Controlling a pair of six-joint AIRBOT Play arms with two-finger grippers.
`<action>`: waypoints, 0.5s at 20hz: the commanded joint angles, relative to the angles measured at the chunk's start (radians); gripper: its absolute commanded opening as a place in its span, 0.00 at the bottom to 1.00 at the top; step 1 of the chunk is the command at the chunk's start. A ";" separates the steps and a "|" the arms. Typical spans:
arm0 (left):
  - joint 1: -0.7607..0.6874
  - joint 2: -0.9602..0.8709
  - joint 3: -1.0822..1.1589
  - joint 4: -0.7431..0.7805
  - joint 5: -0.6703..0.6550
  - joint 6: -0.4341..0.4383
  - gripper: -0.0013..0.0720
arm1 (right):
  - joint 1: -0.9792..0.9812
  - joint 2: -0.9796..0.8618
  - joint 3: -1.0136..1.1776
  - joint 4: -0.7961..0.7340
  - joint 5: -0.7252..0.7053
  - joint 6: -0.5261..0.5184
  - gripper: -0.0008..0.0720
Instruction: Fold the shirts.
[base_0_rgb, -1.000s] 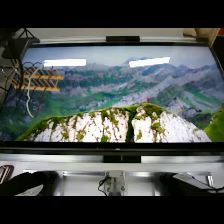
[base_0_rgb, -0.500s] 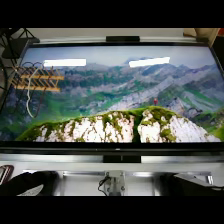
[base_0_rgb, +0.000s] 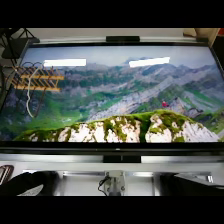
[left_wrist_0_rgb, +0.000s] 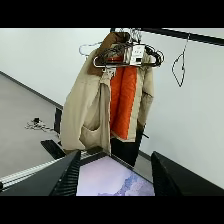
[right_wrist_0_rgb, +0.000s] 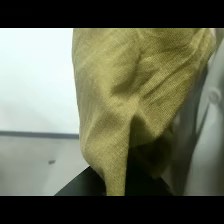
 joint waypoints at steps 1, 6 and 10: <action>-0.011 0.000 0.000 0.000 -0.005 -0.028 0.75 | 0.001 -0.051 0.056 0.030 -0.072 0.027 0.07; -0.011 -0.002 0.000 0.000 -0.026 -0.044 0.75 | 0.002 -0.095 0.116 0.124 -0.233 0.025 0.07; -0.010 -0.003 0.000 0.001 -0.027 -0.054 0.75 | 0.002 -0.093 0.116 0.229 -0.249 0.022 0.07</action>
